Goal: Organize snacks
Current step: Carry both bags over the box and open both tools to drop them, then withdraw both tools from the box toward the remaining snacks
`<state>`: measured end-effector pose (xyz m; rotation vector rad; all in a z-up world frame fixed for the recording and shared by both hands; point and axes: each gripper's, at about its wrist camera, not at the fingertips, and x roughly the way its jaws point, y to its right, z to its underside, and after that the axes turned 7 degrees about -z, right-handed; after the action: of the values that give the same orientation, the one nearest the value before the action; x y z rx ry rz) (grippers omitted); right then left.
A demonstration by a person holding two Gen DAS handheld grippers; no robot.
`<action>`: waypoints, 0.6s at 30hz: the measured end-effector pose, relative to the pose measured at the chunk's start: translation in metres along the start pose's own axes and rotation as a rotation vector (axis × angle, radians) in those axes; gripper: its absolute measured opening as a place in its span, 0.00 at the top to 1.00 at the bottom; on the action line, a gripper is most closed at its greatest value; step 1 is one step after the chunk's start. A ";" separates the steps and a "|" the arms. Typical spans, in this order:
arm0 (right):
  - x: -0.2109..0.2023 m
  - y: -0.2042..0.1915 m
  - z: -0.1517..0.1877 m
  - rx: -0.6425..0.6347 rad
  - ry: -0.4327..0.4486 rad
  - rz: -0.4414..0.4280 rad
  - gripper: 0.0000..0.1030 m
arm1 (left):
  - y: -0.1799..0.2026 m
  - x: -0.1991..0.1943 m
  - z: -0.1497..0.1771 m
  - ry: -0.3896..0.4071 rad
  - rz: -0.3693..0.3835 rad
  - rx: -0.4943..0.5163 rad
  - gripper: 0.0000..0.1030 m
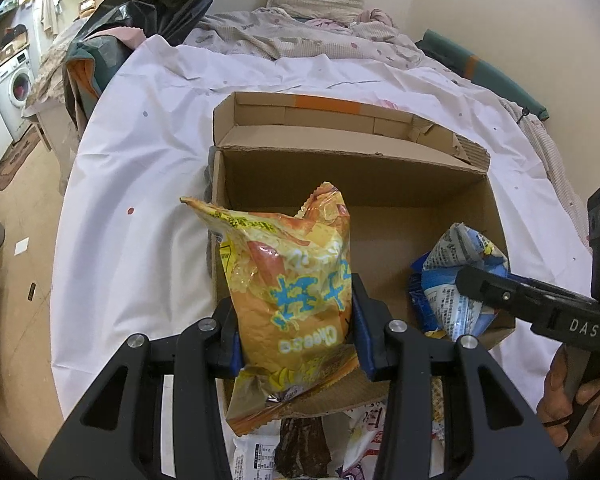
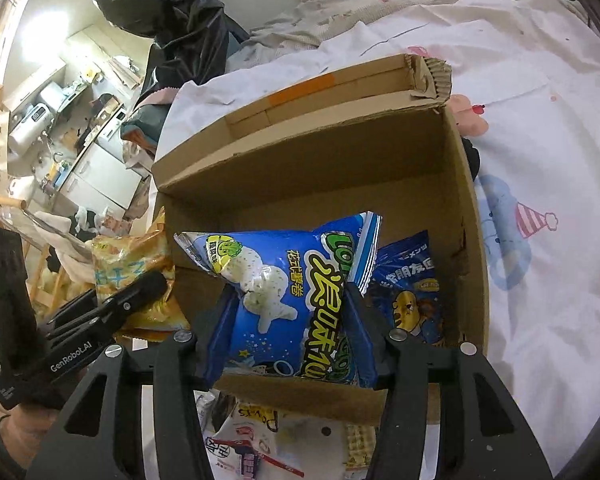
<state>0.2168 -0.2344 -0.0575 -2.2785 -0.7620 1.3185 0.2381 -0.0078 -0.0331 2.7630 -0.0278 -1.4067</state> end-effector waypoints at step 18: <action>-0.005 -0.001 -0.001 0.002 0.042 -0.011 0.10 | 0.005 -0.008 0.003 0.016 -0.014 0.000 0.16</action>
<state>0.2152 -0.2371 -0.0531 -2.2896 -0.7574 1.2622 0.2308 -0.0122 -0.0285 2.7801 -0.0074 -1.3873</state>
